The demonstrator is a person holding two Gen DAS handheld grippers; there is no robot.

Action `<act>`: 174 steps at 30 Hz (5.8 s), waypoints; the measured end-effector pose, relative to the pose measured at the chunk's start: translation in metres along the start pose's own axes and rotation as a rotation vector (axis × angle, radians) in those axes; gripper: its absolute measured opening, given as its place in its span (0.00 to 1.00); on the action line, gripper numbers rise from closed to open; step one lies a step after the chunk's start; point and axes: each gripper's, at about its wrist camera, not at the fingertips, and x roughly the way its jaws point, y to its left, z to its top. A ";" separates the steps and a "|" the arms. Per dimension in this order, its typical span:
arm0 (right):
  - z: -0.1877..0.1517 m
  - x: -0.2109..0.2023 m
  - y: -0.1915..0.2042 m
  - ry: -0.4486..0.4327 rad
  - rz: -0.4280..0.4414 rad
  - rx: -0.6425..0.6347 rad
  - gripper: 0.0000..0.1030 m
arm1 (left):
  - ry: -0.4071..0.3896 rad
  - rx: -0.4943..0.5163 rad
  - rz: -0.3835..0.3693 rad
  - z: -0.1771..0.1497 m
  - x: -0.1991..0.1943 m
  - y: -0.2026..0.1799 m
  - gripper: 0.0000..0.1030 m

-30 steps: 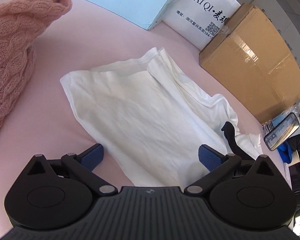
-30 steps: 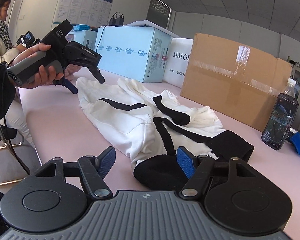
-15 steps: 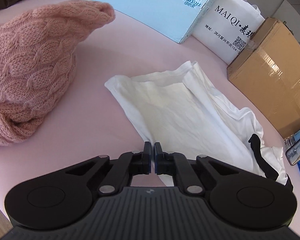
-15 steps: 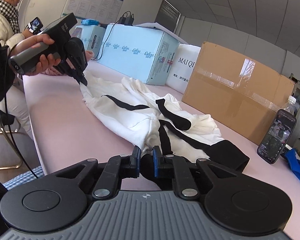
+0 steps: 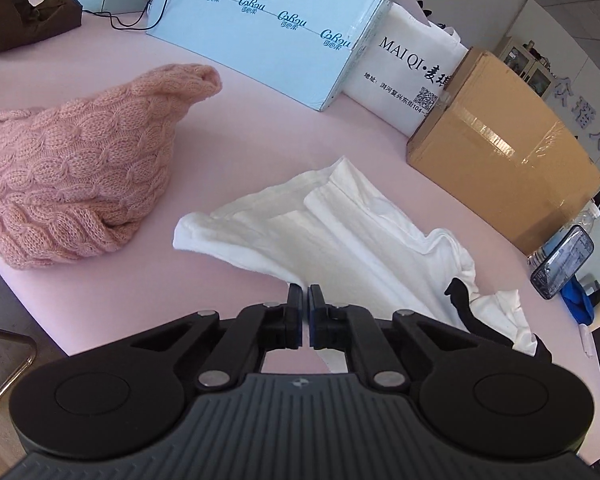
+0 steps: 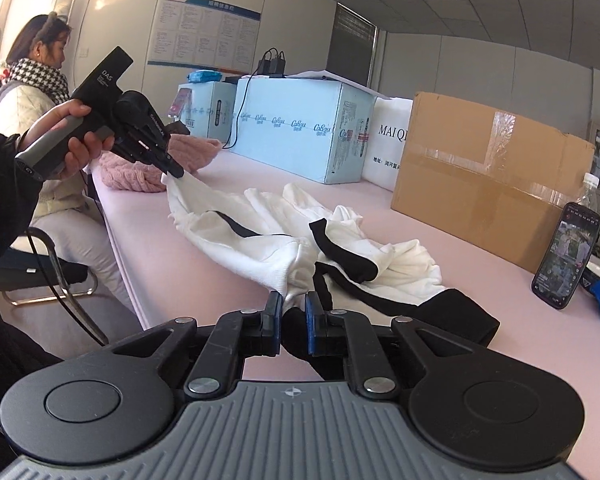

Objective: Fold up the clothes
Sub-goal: 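Close the left gripper and move it over the folded shirt, then open both grippers and lower them over the white shirt bundle, then grasp the black trim at the shirt end with the right gripper, then lift the black trim with the right gripper and fold it over the shirt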

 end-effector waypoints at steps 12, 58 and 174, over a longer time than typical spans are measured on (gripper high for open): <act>0.032 0.031 -0.089 0.022 0.005 0.282 0.10 | 0.124 -0.122 -0.041 0.057 0.059 -0.031 0.02; 0.015 0.098 -0.148 -0.308 0.226 0.617 1.00 | -0.160 0.483 -0.170 0.022 0.108 -0.158 1.00; 0.057 0.140 -0.053 -0.281 -0.410 0.914 0.09 | 0.075 0.640 -0.371 -0.070 0.151 -0.161 1.00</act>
